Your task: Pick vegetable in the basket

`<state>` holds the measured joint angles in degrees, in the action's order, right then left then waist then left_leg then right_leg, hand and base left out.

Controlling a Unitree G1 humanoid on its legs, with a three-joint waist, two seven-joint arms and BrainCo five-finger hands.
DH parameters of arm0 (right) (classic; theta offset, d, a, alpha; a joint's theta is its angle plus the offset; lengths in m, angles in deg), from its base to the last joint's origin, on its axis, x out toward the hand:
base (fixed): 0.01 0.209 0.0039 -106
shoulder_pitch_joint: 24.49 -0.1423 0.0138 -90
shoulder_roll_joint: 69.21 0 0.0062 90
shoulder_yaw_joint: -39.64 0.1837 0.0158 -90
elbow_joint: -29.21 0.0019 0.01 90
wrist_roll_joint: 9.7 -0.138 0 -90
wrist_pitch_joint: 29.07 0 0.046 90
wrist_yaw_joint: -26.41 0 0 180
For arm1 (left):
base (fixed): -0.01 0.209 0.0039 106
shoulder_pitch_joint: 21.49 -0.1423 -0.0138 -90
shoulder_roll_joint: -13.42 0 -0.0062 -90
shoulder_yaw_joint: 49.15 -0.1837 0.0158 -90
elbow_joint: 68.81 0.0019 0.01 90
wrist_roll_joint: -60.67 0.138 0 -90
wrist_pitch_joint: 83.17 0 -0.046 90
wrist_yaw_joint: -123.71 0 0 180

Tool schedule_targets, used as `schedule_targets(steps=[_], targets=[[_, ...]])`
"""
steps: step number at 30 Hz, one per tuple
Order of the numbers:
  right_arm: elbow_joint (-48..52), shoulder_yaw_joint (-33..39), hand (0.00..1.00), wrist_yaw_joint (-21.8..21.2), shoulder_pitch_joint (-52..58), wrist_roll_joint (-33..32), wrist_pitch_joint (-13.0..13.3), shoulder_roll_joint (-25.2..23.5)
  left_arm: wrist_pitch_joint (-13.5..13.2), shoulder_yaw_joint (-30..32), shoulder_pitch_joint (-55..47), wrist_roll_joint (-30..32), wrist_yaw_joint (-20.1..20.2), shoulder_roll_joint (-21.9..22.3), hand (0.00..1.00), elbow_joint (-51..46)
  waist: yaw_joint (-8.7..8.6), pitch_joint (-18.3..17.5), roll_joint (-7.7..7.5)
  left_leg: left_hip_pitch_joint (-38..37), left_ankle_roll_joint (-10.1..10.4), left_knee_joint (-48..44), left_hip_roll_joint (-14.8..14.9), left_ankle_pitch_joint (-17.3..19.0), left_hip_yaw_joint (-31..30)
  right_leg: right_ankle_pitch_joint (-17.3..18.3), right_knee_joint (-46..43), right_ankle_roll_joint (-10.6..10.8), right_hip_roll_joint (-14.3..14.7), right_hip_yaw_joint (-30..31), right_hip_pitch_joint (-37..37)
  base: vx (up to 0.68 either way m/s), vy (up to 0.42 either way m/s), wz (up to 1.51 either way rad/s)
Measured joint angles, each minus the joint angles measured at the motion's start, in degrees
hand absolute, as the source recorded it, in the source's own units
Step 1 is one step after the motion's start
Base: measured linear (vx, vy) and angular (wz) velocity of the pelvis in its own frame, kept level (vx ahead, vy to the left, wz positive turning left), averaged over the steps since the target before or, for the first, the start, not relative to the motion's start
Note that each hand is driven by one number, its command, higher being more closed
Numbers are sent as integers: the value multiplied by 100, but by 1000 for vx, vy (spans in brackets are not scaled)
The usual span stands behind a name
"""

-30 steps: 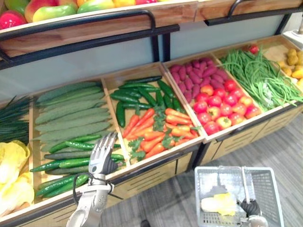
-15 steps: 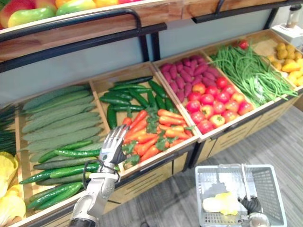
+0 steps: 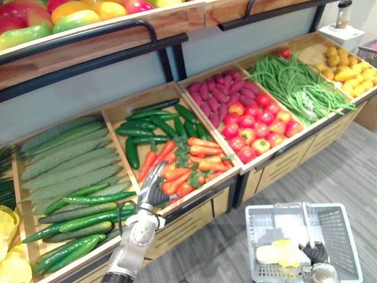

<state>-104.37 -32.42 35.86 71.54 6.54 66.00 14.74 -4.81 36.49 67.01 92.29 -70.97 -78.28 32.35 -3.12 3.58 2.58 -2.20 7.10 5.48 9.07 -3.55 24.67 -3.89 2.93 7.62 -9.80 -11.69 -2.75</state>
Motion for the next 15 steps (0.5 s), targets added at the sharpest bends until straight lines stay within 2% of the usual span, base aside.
schedule_targets(steps=[7, 15], targets=[[58, -2, 100, -1, -33, 149, -76, -2, 113, 10, 23, -216, 33, 56, 0, 283, -10, 6, 9, 6, 5, -1, -4, 21, -4, -1, 10, 1, 1, 1, 0, 0, 0, 0], [65, -1, 100, 1, -144, 183, -106, -1, 233, 17, 185, -216, 38, 178, 0, 847, -15, 82, 101, 7, 16, -1, -5, 65, 94, -8, 77, 9, 14, 102, -26, -10, -8, -5]])
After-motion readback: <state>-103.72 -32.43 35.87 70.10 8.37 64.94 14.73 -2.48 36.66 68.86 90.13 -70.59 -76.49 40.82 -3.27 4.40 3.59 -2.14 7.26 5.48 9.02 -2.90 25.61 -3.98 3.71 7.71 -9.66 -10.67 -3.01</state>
